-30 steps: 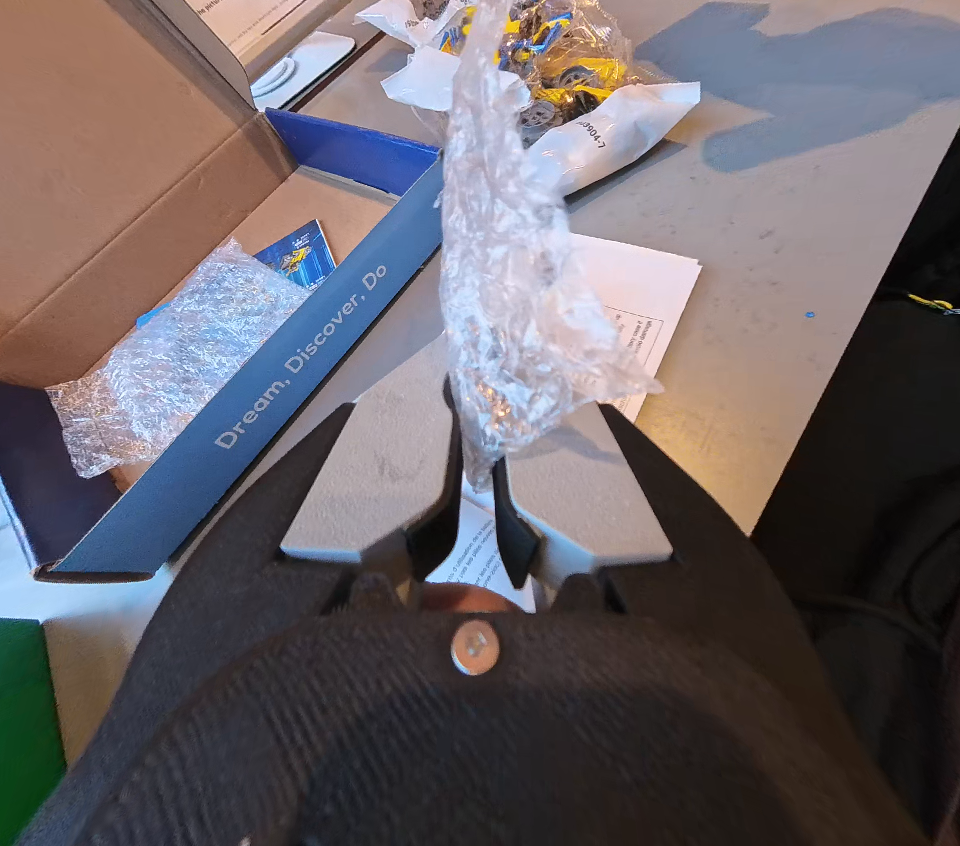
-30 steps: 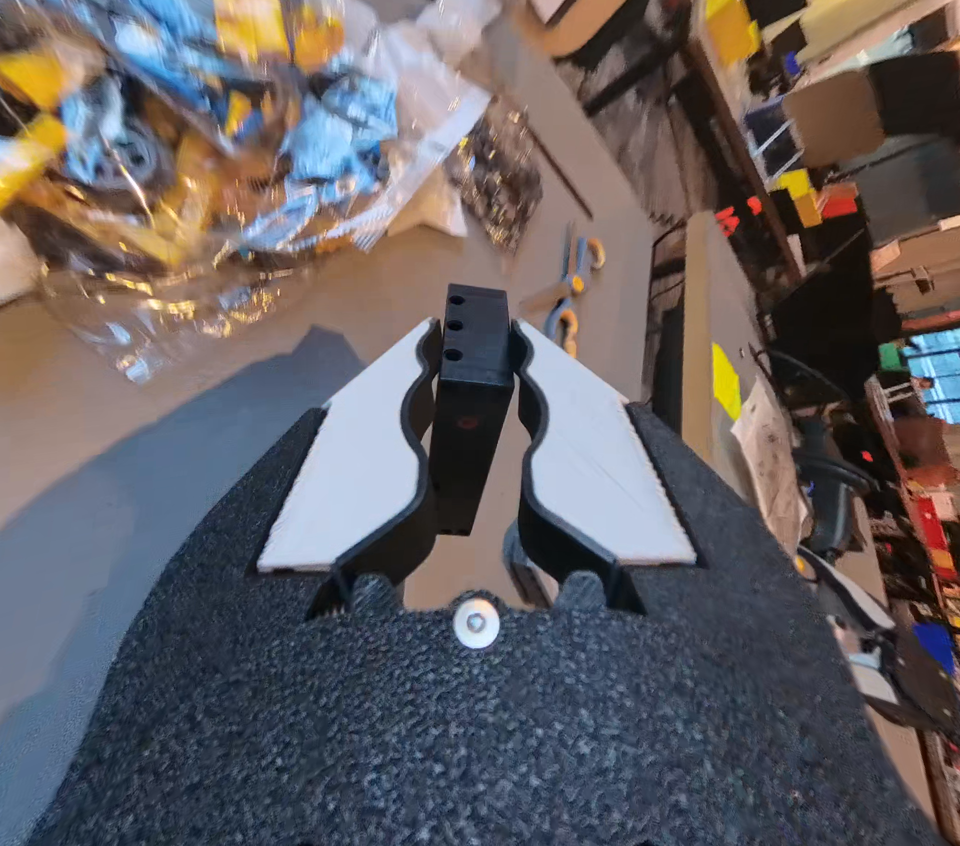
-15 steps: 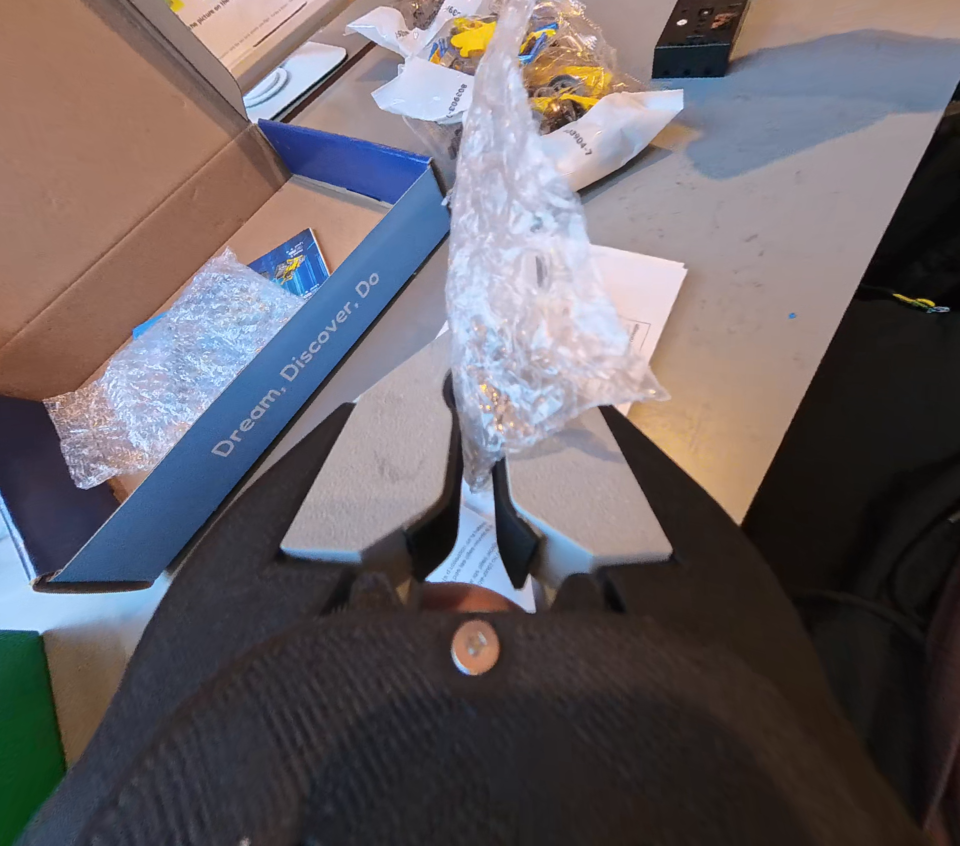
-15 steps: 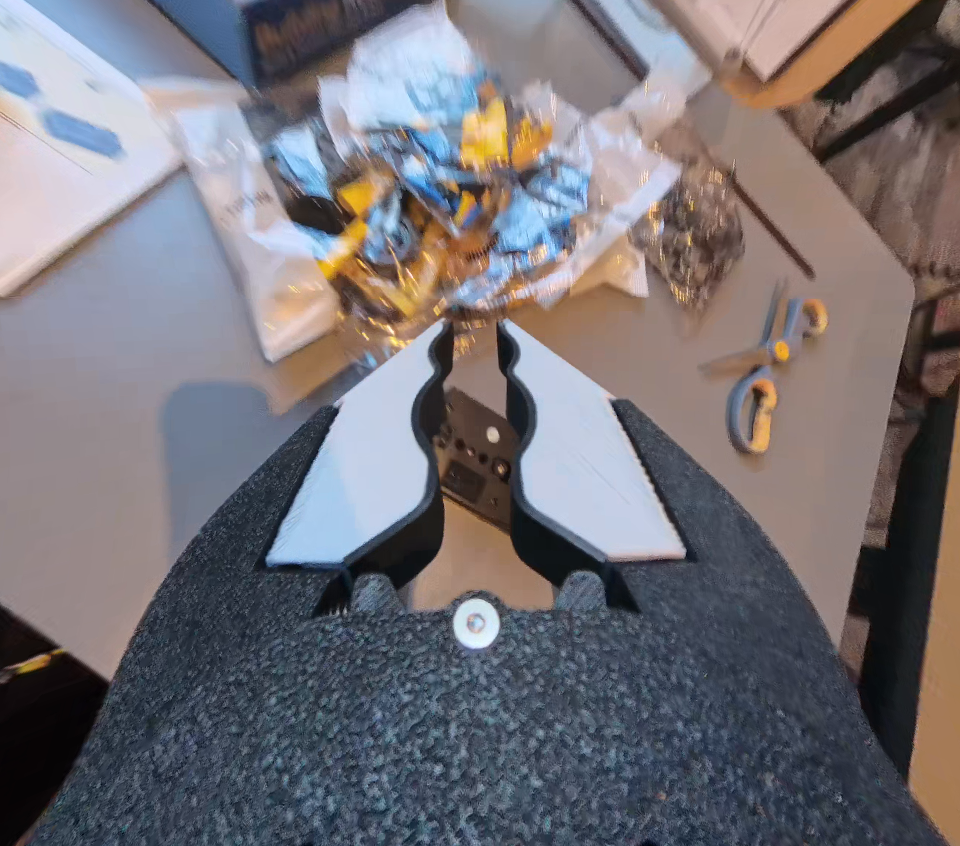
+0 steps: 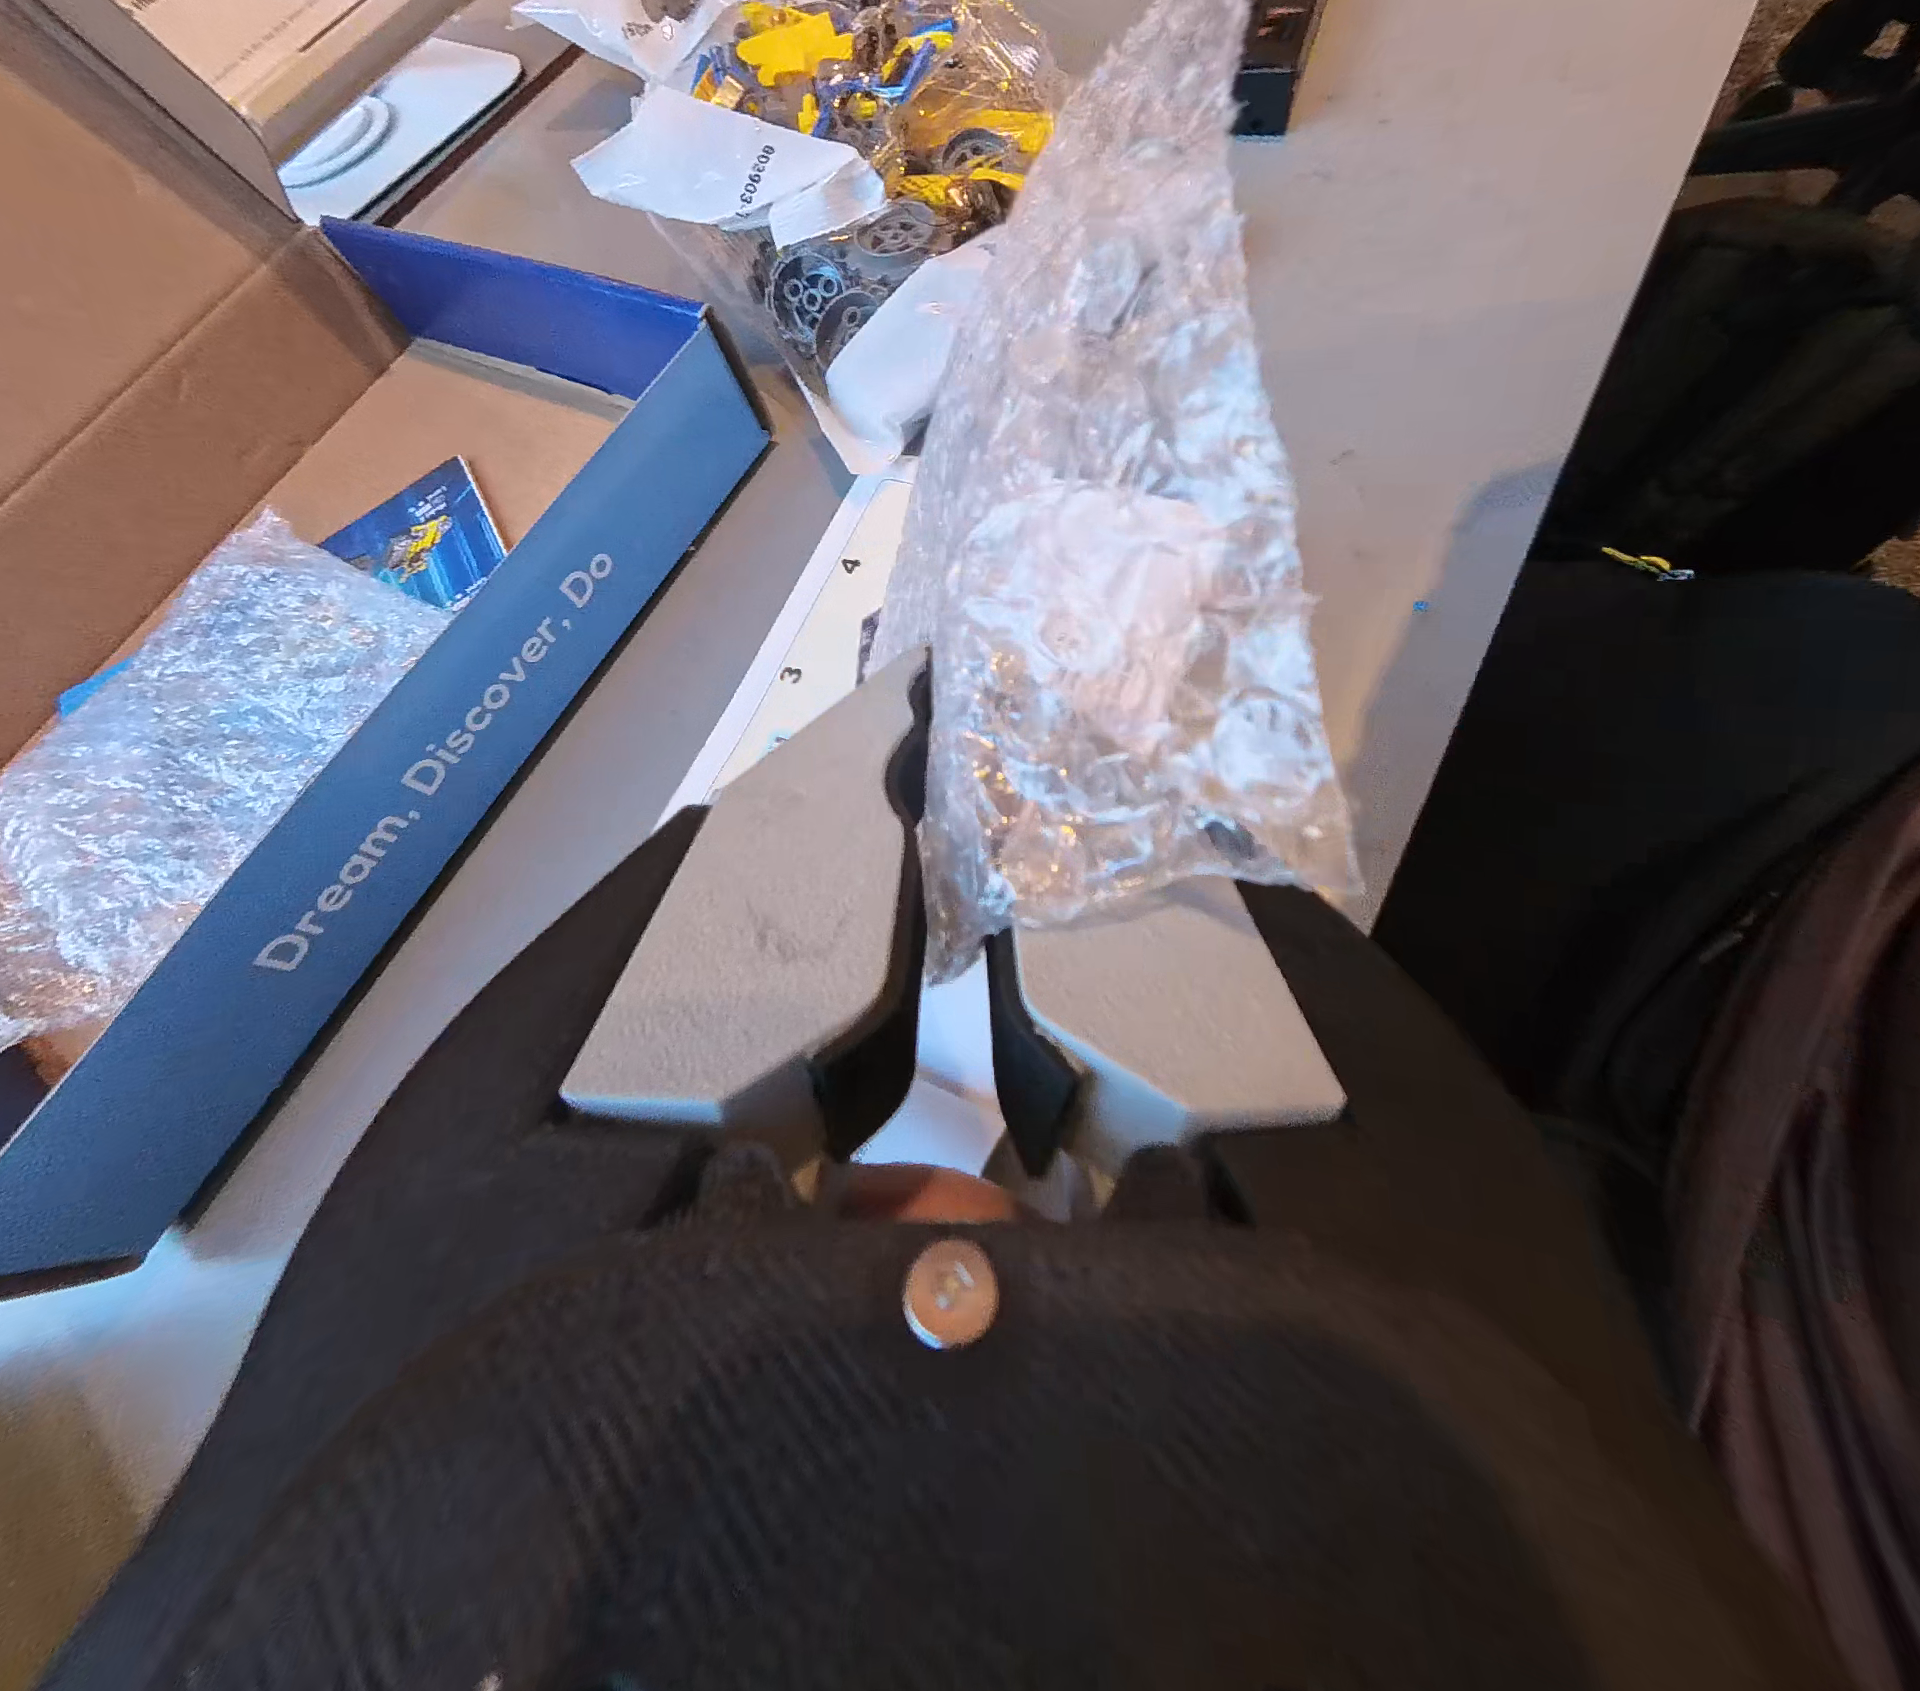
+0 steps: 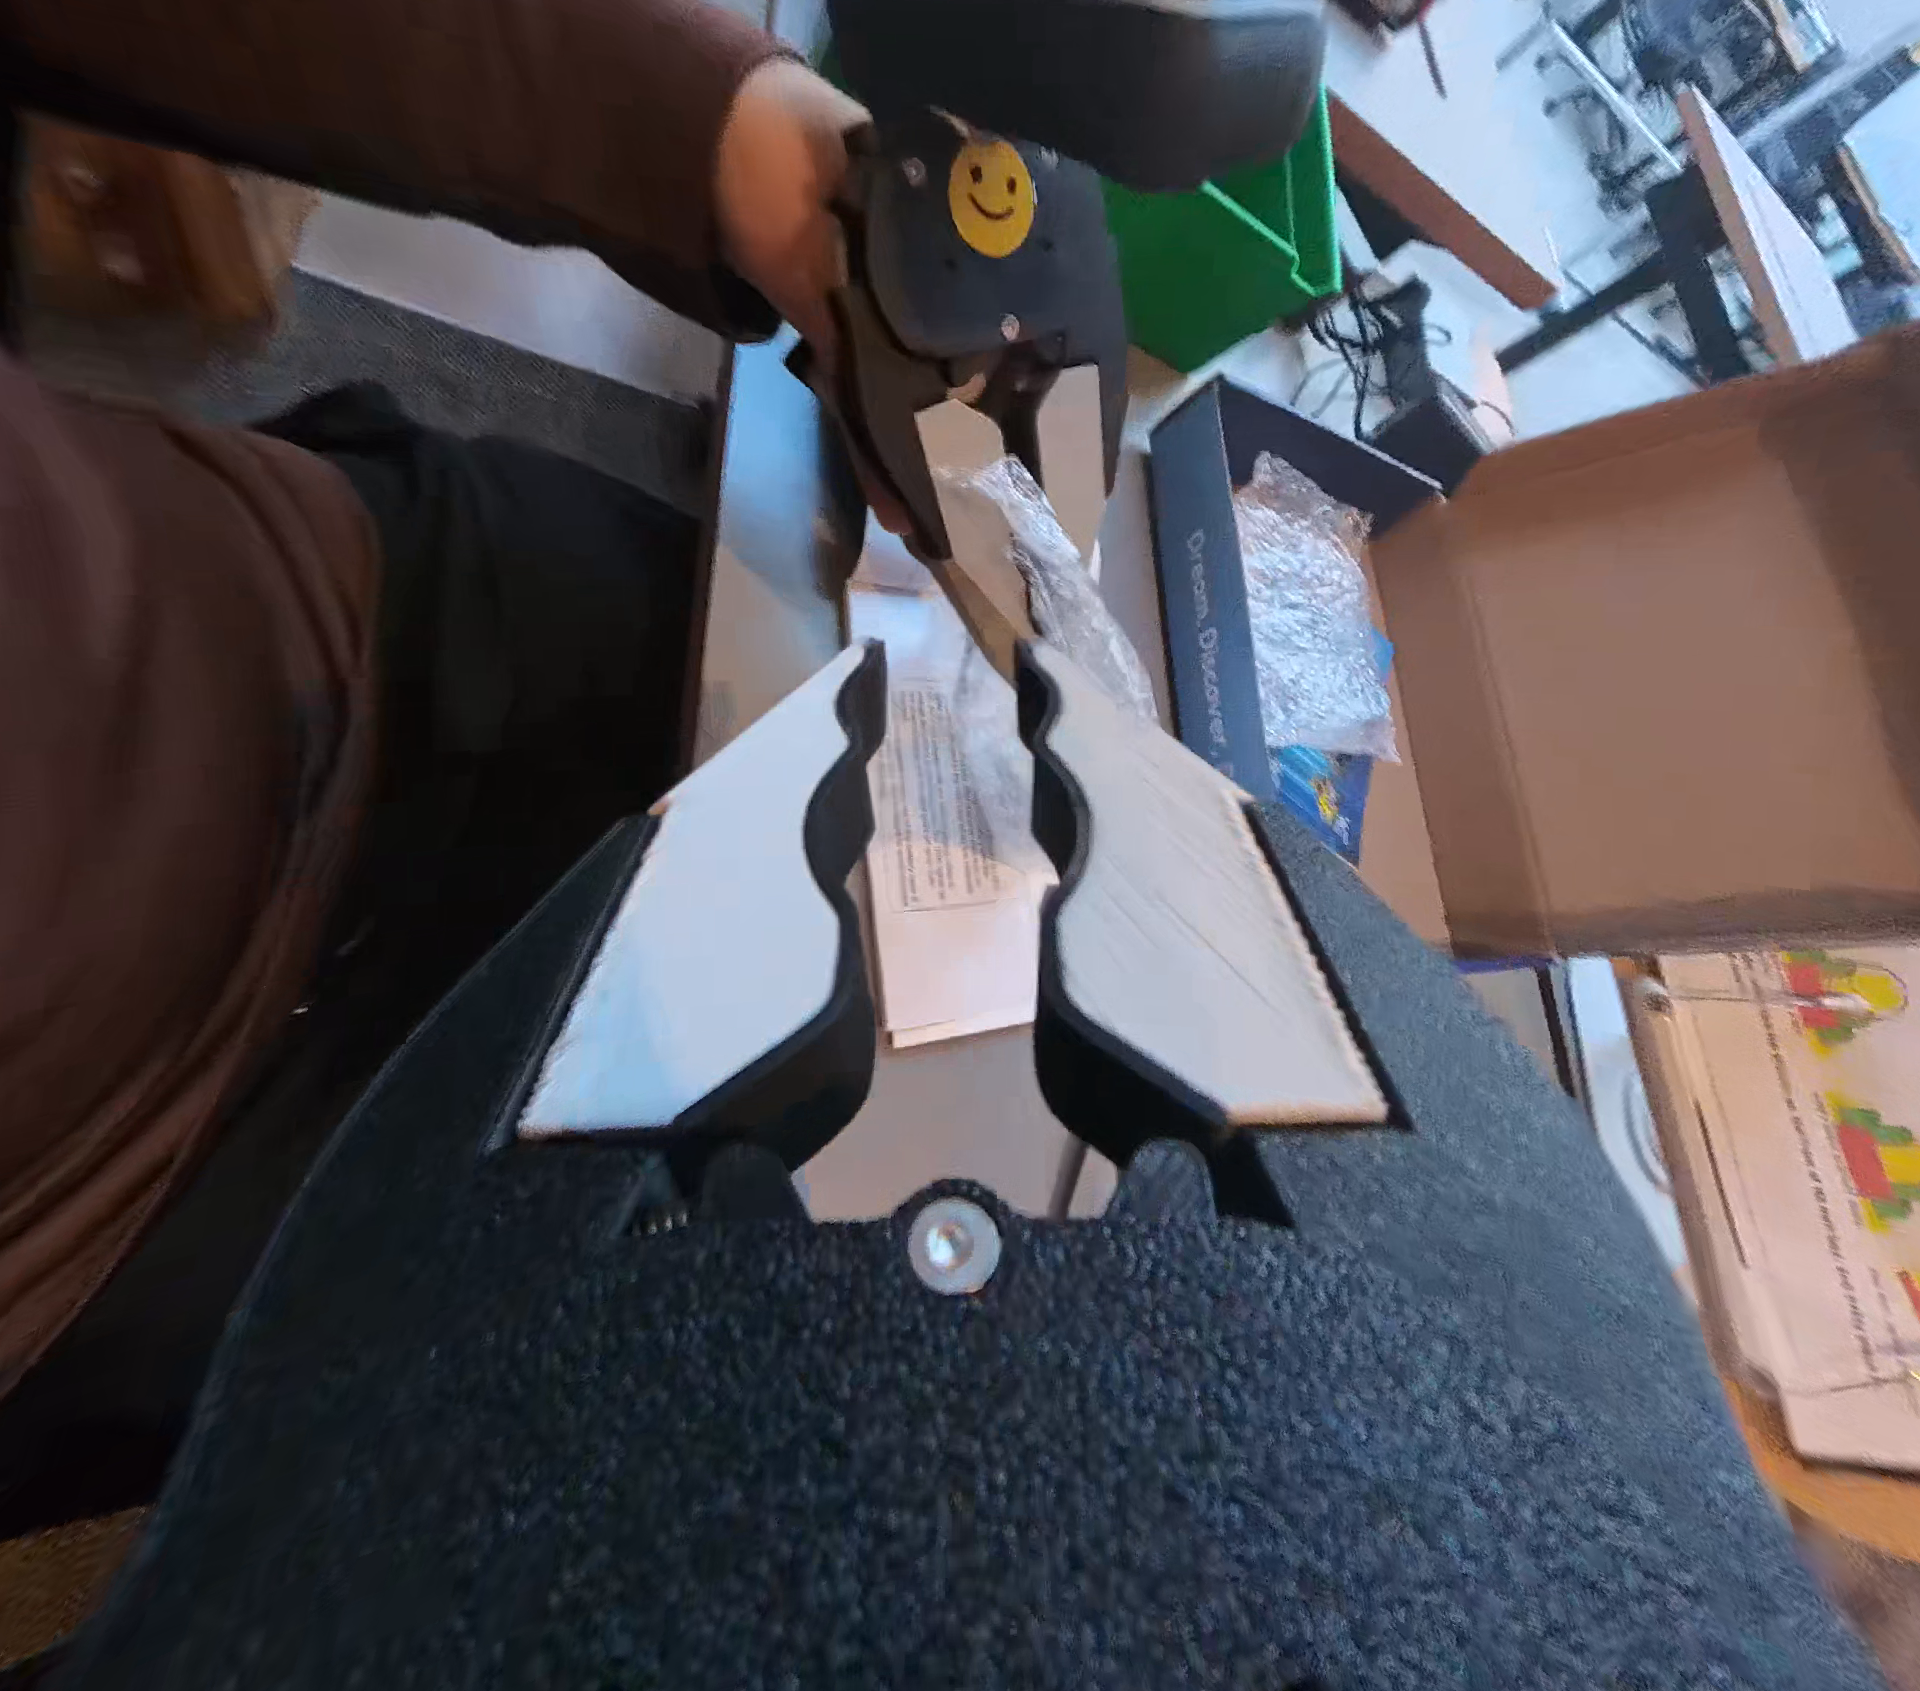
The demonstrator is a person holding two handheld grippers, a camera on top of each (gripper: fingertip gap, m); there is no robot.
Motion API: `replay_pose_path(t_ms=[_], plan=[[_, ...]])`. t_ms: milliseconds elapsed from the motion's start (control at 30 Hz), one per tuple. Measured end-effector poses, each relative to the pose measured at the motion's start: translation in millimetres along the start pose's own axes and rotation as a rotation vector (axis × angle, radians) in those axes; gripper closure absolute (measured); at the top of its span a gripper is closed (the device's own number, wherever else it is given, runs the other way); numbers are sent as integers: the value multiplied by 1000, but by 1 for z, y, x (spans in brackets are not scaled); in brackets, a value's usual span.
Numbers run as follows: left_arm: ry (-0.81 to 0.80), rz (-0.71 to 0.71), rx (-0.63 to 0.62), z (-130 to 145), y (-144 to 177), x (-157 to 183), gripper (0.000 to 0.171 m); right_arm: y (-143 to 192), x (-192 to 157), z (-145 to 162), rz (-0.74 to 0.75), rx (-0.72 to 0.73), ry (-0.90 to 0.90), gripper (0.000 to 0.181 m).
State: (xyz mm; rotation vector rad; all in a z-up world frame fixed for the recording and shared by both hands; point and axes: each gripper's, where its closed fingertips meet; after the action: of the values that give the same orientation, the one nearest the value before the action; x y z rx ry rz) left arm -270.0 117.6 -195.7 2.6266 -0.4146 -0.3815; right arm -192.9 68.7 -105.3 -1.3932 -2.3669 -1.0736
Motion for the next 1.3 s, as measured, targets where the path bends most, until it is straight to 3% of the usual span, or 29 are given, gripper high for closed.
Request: replay_pose_path(t_ms=[167,333,567,633,767,933,1300], plan=[[0,14,-6,1,1,2,169,-33,6,34,76,-185,62,151],[-9,36,-8,1,-1,7,161,-48,17,43,167,-231,112,124],[-93,58,-22,1,-4,20,155,-65,12,67,155,-300,161,128],[-105,63,-25,2,-4,21,152,-67,14,74,171,-333,189,136],[-98,58,-28,3,-4,18,147,-64,21,90,205,-427,243,179],[-108,24,-49,9,0,7,135,-52,31,78,228,-353,141,180],[-71,45,-45,15,5,-1,128,-5,54,40,246,-91,-59,181]])
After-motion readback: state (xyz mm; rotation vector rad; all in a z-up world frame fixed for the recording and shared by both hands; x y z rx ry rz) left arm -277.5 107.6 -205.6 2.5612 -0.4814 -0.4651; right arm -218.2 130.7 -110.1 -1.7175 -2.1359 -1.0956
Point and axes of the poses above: each gripper's, where its closed fingertips meet, y back along the fingers, z out of its underside, x = y × z across the jaws, and after that the axes turned 3 degrees about x, right-handed
